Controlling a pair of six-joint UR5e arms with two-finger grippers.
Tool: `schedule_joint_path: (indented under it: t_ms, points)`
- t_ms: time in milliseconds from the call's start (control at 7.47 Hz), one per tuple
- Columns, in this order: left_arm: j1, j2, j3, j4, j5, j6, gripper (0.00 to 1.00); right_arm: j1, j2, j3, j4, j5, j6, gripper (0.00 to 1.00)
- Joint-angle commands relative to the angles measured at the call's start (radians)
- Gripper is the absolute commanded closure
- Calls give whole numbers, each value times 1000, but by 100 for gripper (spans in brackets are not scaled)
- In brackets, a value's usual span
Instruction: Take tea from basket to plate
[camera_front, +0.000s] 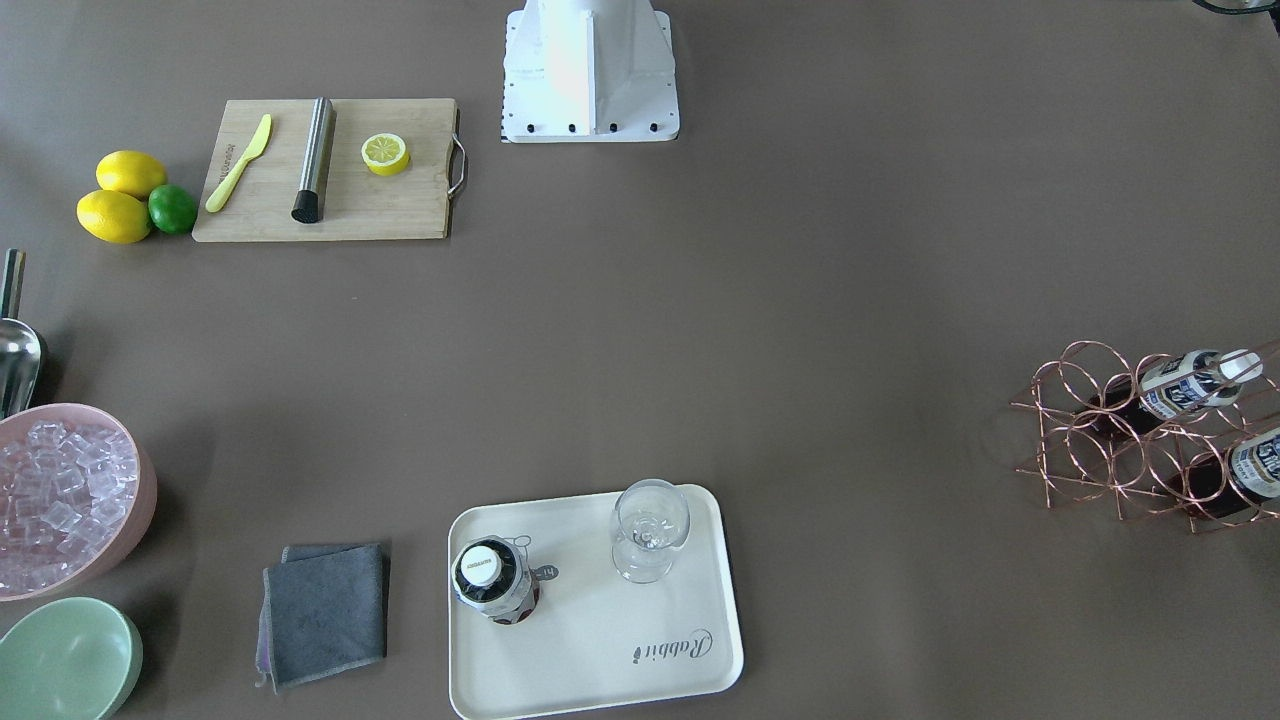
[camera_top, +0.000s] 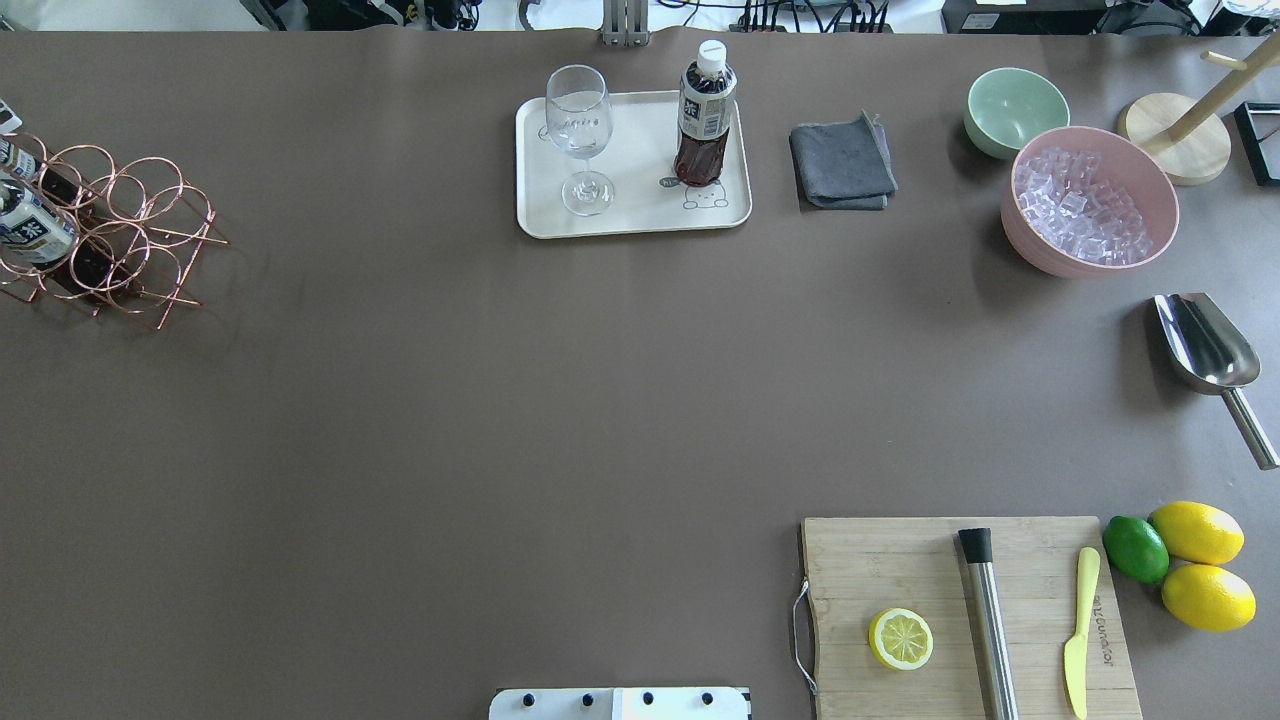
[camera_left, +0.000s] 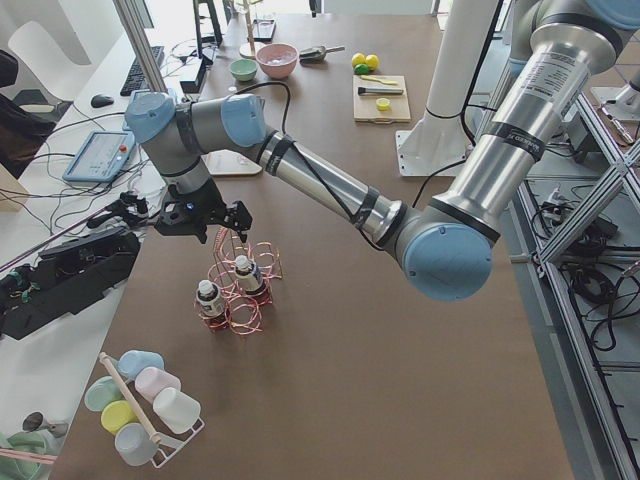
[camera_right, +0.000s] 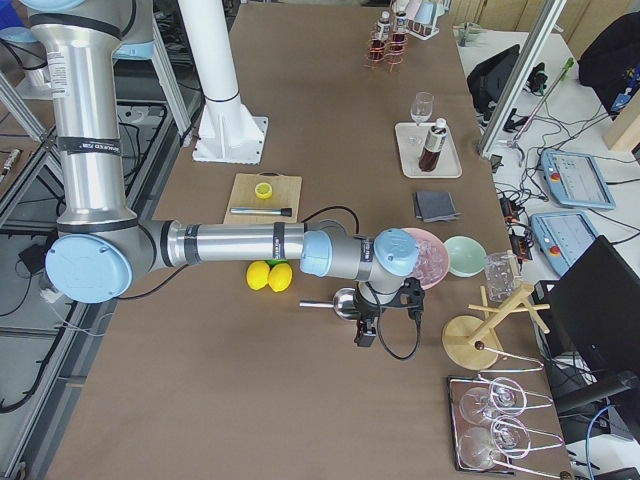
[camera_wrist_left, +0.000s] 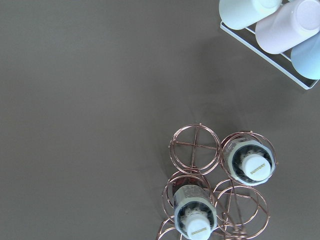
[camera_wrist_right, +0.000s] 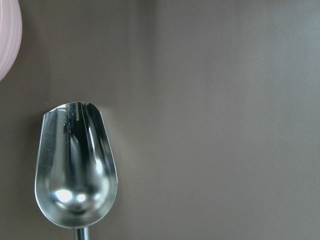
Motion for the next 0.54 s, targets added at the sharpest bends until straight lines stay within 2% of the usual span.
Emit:
schedule_joint_path:
  t_ms: [0,402]
  points:
    - [-27,208,-308,17,2,89,1,0,-2,0,0,0,0,0]
    - [-58,324,-407,43,2,504,1,0,-2,0,0,0,0,0]
